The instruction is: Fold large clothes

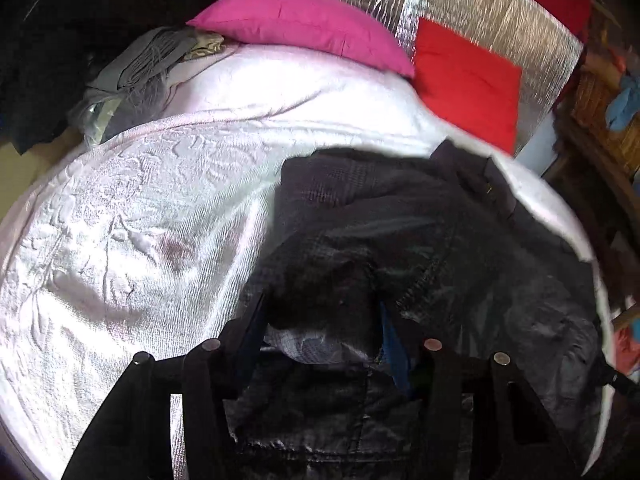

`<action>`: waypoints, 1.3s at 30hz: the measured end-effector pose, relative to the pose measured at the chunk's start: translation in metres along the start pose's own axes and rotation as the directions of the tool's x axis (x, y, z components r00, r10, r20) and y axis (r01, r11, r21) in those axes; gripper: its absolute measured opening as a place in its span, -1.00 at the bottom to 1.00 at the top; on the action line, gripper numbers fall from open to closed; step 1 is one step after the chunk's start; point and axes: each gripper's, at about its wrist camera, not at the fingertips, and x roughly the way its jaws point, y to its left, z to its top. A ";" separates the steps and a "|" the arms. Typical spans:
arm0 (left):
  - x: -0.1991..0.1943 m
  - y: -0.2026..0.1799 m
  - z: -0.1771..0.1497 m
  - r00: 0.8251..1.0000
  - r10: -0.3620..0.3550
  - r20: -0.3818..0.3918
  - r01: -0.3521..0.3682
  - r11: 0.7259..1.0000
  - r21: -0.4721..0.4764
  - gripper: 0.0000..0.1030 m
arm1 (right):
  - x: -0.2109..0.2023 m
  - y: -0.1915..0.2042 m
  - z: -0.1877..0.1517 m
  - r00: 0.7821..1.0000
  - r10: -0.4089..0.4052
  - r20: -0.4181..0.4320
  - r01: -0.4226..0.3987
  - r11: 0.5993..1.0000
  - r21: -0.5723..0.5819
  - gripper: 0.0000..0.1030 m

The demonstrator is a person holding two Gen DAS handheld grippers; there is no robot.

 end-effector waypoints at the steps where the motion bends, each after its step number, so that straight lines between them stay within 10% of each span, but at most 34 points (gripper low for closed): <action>1: -0.004 0.001 0.002 1.000 -0.024 0.011 0.024 1.000 -0.011 0.09 | -0.010 0.002 0.007 0.999 0.004 0.045 -0.004 1.000 0.000 -0.82; 9: -0.010 -0.019 0.008 0.997 0.031 0.070 -0.040 0.991 0.131 0.20 | -0.021 -0.050 0.057 0.980 -0.084 0.181 0.059 0.989 0.138 -0.82; 15: 0.035 -0.004 -0.011 0.989 0.110 -0.102 -0.100 0.990 0.103 0.35 | 0.013 -0.106 0.062 0.990 -0.026 0.141 -0.028 0.928 0.371 -0.68; 17: 0.029 -0.002 -0.010 0.991 0.095 -0.090 -0.087 0.992 0.088 0.35 | 0.006 -0.113 0.059 0.986 0.028 0.163 -0.096 0.898 0.429 0.27; 19: 0.020 -0.003 -0.009 0.994 0.087 -0.062 -0.081 0.992 0.094 0.35 | -0.005 -0.111 0.056 0.977 0.084 0.197 -0.162 0.891 0.423 0.78; 21: 0.016 -0.002 -0.010 0.995 0.082 -0.052 -0.077 0.992 0.096 0.35 | -0.014 -0.104 0.054 0.974 0.084 0.211 -0.161 0.911 0.380 0.75; 28: 0.013 0.001 -0.011 0.994 0.095 -0.049 -0.090 0.992 0.087 0.35 | 0.028 -0.072 0.042 0.999 -0.045 -0.020 0.049 0.970 0.238 -0.71; 34: 0.010 -0.008 -0.008 0.994 0.105 -0.021 -0.101 0.987 0.124 0.35 | -0.019 -0.052 0.059 0.970 -0.146 0.197 0.106 0.974 0.200 -0.79; 39: 0.002 -0.014 -0.003 0.995 0.097 0.033 -0.100 0.986 0.132 0.35 | -0.003 -0.076 0.063 0.954 -0.228 0.197 0.173 0.950 0.260 -0.79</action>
